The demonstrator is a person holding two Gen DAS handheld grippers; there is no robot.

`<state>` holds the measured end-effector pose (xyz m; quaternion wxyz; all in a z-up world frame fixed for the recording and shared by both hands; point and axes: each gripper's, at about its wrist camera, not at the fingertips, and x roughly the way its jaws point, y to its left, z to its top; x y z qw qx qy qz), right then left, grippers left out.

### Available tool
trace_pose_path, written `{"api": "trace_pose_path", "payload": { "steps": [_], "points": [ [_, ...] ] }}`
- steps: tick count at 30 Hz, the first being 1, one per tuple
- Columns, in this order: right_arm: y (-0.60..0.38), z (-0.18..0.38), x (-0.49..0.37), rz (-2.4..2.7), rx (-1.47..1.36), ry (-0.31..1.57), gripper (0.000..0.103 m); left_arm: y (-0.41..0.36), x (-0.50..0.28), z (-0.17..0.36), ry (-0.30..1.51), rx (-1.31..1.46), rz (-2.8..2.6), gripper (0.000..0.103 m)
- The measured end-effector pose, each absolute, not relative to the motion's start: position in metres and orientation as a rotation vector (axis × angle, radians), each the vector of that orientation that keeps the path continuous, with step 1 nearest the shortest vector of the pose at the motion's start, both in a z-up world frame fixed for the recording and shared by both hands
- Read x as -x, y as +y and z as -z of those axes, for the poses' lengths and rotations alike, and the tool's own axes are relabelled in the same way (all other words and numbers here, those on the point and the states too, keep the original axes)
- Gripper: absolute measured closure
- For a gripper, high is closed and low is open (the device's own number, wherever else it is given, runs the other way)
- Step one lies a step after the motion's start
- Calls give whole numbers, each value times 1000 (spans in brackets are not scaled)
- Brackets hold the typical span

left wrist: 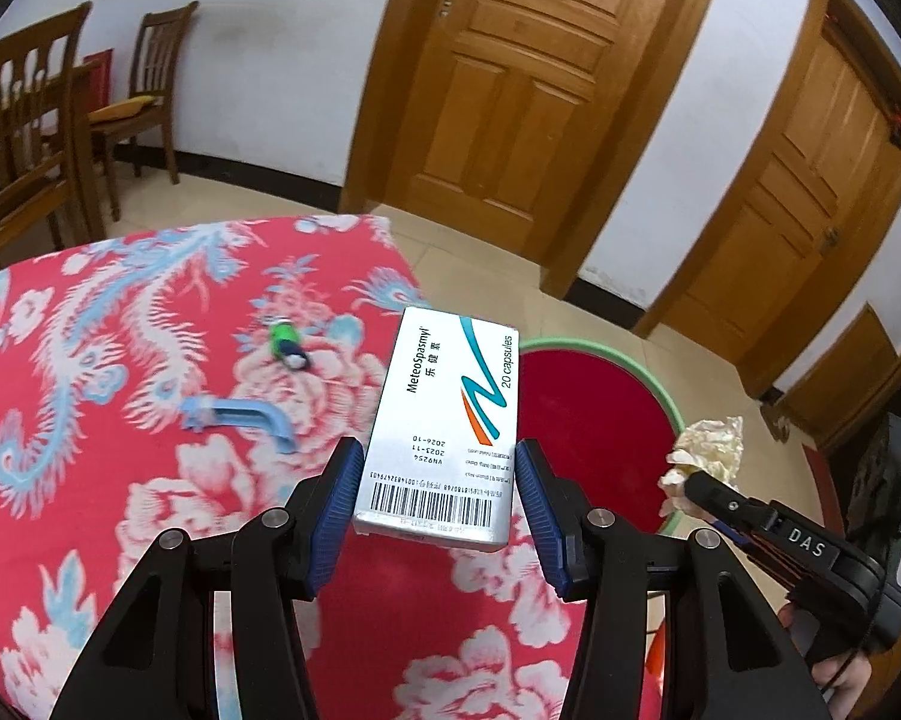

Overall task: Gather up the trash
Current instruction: 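Carry the cream paper and medicine box over the red bin, then open both grippers to drop the paper and box into the bin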

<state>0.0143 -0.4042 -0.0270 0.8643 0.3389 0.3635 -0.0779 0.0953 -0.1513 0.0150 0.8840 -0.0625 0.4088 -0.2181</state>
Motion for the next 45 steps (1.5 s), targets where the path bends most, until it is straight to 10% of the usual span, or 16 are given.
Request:
{"api": "trace_pose_path", "payload": {
  "steps": [45],
  "points": [
    [-447,63,-14,244,-784,812,68,-263,-117,36,958,-30,617,45]
  ]
}}
